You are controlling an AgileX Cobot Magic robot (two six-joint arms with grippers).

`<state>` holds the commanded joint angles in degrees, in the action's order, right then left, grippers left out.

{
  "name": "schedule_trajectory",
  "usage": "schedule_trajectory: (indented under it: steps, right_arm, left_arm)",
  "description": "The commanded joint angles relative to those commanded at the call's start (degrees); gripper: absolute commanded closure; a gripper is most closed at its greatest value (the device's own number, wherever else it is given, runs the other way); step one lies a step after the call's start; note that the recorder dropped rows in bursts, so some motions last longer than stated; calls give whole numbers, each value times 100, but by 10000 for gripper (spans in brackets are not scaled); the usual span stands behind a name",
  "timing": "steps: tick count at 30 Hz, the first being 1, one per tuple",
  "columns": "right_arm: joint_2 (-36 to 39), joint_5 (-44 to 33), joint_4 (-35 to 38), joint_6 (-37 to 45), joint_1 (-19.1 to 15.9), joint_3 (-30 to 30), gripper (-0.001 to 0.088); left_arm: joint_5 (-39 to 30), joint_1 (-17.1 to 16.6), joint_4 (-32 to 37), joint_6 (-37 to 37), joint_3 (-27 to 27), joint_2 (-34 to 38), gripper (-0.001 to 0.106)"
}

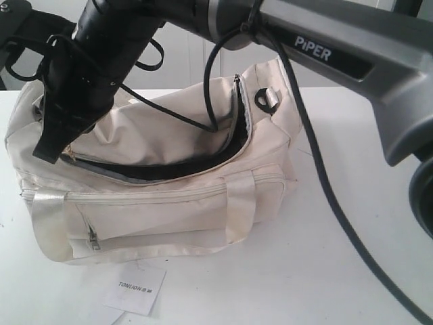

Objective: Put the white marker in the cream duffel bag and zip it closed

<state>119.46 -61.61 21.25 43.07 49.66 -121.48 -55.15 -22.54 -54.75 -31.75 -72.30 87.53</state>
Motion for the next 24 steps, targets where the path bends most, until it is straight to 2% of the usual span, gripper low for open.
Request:
schedule_trajectory:
  steps: [4,9,13,19,24]
  right_arm:
    - [0,-1,0,-28,0,0,868]
    - [0,-25,0,-28,0,0,868]
    - [0,-84,0,-28,0,0,868]
    - [0,-137,0,-28,0,0,868]
    - [0,-137,12,-28,0,0,868]
  left_arm:
    - [39,14,-44,0,441,-361,385]
    - [232,246,121,0,859,-500,385]
    - [773,493,158,-10,1106,-481,385]
    - [1445,683,214,-21,1163,-471,385]
    - [1501,683,227,-21,1163,-336,385]
